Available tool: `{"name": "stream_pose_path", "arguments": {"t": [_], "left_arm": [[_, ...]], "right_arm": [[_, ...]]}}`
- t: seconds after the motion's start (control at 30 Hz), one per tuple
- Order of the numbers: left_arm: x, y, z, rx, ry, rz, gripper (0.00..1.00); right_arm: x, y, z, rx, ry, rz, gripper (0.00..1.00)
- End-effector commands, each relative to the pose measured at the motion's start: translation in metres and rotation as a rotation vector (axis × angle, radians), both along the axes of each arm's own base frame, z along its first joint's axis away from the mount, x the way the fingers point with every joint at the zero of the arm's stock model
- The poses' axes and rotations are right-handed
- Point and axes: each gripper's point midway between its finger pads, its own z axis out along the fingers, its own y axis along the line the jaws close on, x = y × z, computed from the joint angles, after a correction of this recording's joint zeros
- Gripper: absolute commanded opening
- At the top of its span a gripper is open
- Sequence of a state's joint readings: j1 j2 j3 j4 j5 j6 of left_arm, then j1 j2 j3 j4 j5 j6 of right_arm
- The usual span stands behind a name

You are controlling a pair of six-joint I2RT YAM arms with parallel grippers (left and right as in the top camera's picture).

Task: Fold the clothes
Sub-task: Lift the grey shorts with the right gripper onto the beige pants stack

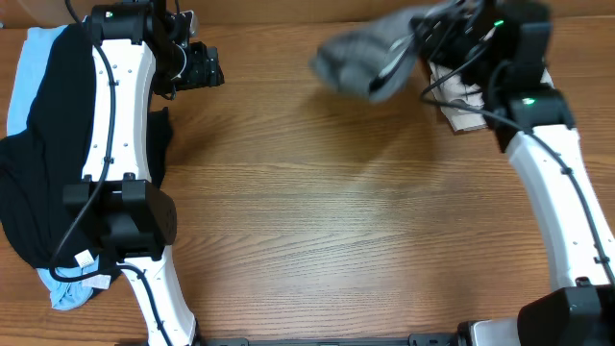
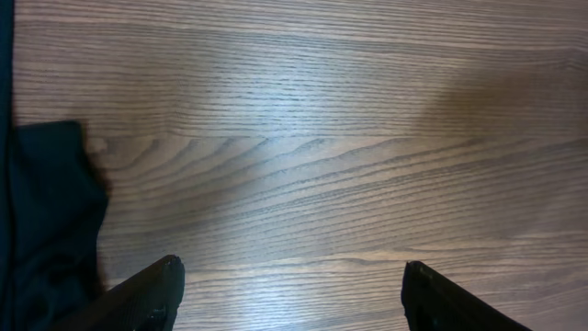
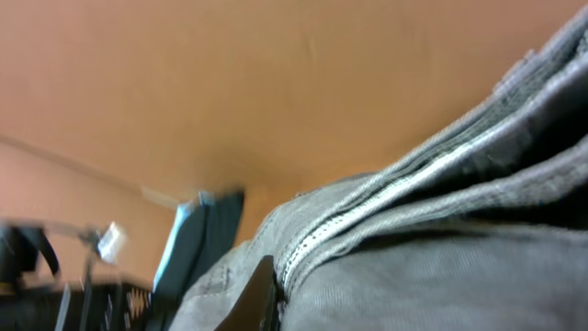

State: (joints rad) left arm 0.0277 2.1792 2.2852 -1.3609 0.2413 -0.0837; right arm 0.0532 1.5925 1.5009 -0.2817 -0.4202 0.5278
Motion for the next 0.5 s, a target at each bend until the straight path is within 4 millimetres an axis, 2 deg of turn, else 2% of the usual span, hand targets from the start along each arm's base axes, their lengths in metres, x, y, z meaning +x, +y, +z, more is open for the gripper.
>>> {"name": "stream_pose_path", "arguments": {"t": [0.0, 0.17, 0.27, 0.37, 0.47], "left_arm": [[0.004, 0.0, 0.005, 0.003, -0.015, 0.017, 0.78], [0.006, 0.001, 0.006, 0.003, -0.024, 0.017, 0.78], [0.008, 0.001, 0.006, 0.003, -0.033, 0.017, 0.78], [0.01, 0.001, 0.007, 0.004, -0.044, 0.017, 0.78], [0.011, 0.001, 0.008, 0.004, -0.049, 0.017, 0.78]], "right_arm": [[0.003, -0.044, 0.065, -0.014, -0.189, -0.101, 0.04], [0.013, -0.088, 0.088, -0.046, -0.308, -0.188, 0.04], [0.018, -0.106, 0.098, -0.054, -0.37, -0.224, 0.04], [0.029, -0.12, 0.098, -0.06, -0.41, -0.247, 0.04], [0.046, -0.133, 0.084, -0.065, -0.418, -0.265, 0.04]]}}
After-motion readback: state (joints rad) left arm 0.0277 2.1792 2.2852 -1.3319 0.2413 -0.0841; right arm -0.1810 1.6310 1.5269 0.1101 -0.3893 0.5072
